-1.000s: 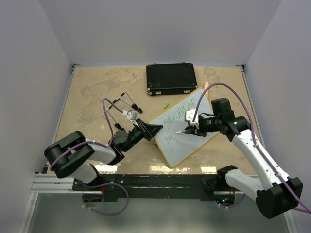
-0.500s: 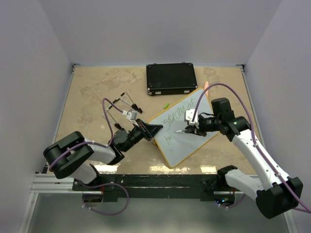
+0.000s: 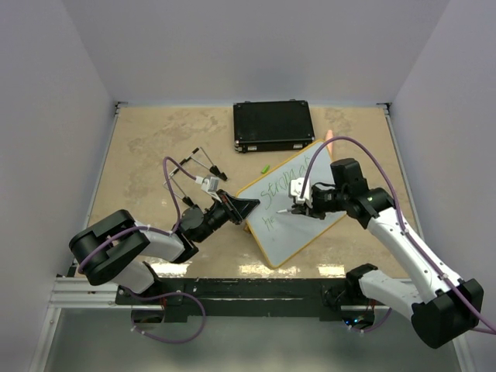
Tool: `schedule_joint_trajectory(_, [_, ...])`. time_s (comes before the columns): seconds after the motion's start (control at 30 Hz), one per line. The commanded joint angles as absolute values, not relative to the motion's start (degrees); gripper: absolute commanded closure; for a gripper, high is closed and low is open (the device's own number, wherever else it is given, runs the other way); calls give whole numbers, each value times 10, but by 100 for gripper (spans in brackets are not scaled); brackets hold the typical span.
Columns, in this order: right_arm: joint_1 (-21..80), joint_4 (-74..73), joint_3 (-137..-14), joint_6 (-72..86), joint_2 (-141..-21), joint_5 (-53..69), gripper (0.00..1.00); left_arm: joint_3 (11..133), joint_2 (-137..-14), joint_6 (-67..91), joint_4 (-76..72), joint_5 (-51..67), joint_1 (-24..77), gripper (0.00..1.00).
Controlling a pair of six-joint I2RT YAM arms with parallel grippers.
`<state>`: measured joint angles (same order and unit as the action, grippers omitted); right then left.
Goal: Write a sentence on the whiteboard
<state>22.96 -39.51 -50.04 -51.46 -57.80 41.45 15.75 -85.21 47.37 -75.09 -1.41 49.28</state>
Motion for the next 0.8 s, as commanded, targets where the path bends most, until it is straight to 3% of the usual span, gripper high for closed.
schedule_joint_trajectory(0.0, [235, -388, -493, -519, -582, 403, 100, 164, -857, 429, -744, -12, 494, 100])
schedule_joint_trajectory(0.77, [250, -354, -490, -487, -599, 383, 100, 164, -866, 432, -756, -8, 495, 100])
